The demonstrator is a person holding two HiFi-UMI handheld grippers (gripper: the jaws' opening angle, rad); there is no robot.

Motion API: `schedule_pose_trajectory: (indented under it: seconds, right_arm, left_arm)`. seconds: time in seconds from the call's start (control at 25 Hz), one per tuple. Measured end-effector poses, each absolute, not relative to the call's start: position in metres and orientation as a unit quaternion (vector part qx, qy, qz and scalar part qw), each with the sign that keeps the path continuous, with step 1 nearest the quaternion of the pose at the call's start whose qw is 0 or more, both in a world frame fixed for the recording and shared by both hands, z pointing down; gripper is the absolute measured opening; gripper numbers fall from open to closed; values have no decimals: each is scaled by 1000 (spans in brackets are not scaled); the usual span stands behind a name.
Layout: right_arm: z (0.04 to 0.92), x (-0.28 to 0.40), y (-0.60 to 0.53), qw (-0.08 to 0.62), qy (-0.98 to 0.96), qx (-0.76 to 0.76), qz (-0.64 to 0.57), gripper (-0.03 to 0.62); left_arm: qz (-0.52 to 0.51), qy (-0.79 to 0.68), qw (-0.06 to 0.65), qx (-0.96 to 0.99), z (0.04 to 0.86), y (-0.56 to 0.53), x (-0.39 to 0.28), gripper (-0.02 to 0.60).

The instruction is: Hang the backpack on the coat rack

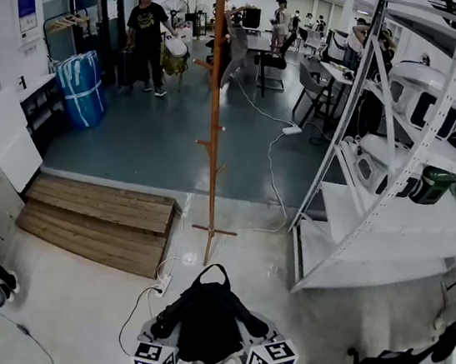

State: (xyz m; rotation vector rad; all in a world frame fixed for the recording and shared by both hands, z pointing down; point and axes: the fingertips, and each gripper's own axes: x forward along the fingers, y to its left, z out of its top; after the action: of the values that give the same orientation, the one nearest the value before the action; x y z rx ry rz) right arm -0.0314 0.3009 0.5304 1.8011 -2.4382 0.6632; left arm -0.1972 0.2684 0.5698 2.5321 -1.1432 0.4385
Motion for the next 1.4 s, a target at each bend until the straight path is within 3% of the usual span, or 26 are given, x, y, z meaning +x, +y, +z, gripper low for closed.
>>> schedule_pose_trajectory:
  seconds: [0.92,1.4]
  right_arm:
    - [521,29,300,18,-812,543,213,72]
    - [533,46,226,29,-800,559,216,72]
  left_arm:
    - [148,-431,166,875,560,277,-136,87]
    - [143,-419,185,877,580,198,-118,87]
